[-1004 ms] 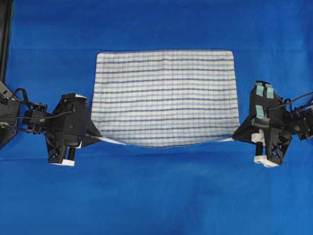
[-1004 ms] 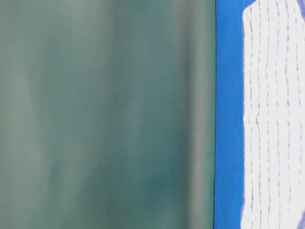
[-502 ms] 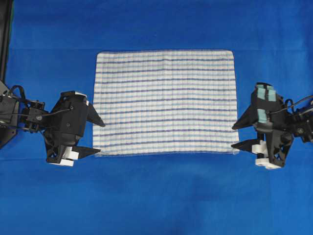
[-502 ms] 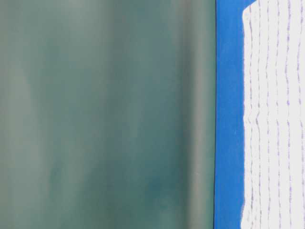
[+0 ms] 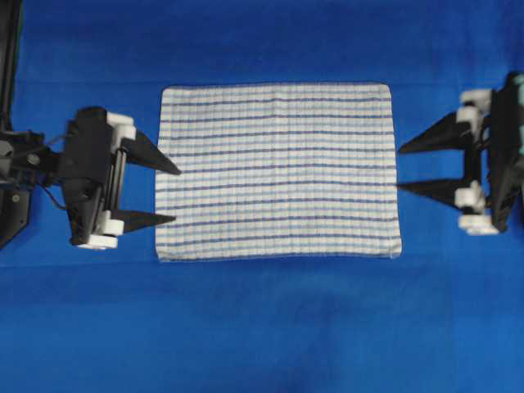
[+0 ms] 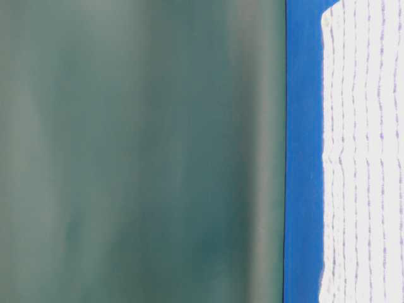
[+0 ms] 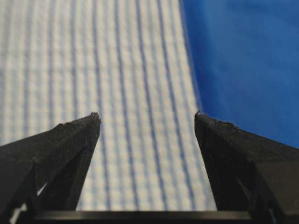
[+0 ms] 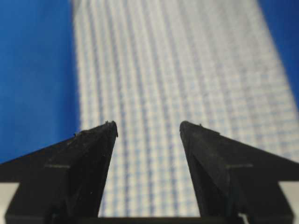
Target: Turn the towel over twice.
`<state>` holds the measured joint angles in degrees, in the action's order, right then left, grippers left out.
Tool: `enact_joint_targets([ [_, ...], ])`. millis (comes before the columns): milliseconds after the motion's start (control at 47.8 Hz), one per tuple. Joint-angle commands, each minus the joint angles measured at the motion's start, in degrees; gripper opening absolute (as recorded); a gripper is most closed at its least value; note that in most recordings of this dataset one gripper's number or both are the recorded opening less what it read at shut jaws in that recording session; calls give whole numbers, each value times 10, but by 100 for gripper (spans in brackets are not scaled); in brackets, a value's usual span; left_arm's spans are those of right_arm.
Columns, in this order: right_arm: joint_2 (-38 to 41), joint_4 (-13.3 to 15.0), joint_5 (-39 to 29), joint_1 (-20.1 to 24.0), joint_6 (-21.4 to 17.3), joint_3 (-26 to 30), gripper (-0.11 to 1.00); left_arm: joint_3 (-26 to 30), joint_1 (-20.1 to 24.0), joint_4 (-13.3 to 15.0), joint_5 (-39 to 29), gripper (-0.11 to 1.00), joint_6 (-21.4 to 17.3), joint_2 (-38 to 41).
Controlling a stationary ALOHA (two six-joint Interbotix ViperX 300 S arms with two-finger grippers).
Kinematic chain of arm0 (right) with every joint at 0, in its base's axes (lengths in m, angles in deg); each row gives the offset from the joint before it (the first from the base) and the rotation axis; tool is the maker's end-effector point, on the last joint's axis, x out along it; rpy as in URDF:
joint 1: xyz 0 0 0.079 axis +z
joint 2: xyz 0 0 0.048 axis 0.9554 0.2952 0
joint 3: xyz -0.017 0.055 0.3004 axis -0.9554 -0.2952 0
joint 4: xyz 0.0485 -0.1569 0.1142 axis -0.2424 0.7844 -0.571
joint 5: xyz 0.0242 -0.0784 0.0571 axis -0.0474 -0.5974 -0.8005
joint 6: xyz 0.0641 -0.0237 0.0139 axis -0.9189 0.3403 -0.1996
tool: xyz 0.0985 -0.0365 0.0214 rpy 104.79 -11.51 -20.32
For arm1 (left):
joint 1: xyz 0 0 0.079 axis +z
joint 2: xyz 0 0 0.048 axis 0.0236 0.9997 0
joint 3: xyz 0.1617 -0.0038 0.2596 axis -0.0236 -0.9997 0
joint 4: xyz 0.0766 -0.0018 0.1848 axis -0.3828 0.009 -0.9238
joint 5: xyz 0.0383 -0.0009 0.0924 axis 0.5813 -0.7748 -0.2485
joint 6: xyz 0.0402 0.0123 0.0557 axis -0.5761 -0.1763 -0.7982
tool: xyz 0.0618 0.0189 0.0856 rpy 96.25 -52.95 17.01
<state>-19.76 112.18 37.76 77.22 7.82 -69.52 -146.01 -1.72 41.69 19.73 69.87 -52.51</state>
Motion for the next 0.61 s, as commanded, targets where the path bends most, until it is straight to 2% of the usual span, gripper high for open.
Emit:
enact_joint_targets([
  [0,-25,16,3,-18,1,4,62,9,18,1,11,75,-11,-27],
  [272,-58,41,2,-66,3,5,62,-11,50,1,42,75,-43,-91],
  [586,-76,44,-1,-68,3,-6,61,-33,51,1,29,75,-42,-171],
])
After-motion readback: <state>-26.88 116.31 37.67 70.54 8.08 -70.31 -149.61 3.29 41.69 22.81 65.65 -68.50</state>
